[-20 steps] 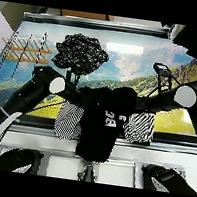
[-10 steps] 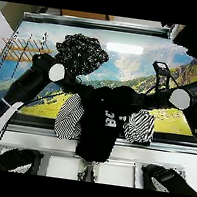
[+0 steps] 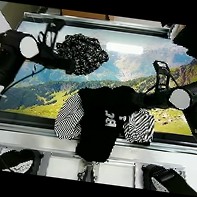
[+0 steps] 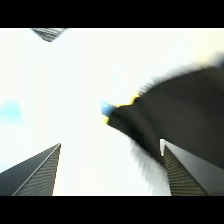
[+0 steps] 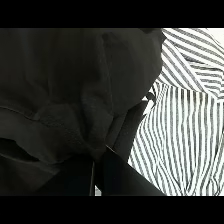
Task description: Fold the clothes and pants, and hang the long-sleeved shirts on hangers.
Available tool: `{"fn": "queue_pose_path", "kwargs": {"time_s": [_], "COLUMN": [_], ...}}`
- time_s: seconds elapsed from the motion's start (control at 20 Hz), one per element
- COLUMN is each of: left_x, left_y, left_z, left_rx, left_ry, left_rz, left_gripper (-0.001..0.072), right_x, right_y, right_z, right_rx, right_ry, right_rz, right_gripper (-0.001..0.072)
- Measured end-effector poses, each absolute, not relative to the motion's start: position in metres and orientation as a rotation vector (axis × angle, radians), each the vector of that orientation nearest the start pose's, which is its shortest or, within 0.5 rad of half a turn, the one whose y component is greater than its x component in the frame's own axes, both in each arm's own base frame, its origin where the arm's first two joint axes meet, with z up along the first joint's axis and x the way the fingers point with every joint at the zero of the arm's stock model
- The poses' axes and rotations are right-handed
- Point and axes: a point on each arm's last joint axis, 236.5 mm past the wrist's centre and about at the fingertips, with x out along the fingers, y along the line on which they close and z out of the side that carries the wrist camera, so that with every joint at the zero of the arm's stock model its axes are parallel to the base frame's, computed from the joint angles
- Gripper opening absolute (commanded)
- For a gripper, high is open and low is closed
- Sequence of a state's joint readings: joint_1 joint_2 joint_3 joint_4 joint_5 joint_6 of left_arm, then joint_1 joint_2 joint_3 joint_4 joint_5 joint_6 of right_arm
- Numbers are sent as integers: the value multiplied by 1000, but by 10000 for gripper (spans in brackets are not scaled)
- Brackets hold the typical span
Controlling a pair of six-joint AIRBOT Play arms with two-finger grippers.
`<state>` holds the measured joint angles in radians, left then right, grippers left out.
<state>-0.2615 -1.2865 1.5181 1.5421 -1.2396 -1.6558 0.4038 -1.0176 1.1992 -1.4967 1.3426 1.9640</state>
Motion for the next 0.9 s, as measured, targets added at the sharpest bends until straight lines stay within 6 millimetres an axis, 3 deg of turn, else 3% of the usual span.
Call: {"fn": "queue_pose_path", "kwargs": {"time_s": [0.2,0.45,0.65,0.9], "left_x": [464,498,522,540], "left_y": [-21,71,118,140], "left_z": [100,43,8,-47], "left_rx": [79,93,84,98], "left_ry": [1030,1096,1129,1200], "left_rz": [19,200,273,288], "left_gripper": [704,704,704,704], "right_x": [301,301,301,301], "right_y": [147,147,147,147], "right_z": [103,103,103,103], "right_rx": [164,164,164,164], "right_ry": [1215,1215,1215,1215], "right_rz": [177,177,177,177], "right_gripper": [21,21,21,21]}}
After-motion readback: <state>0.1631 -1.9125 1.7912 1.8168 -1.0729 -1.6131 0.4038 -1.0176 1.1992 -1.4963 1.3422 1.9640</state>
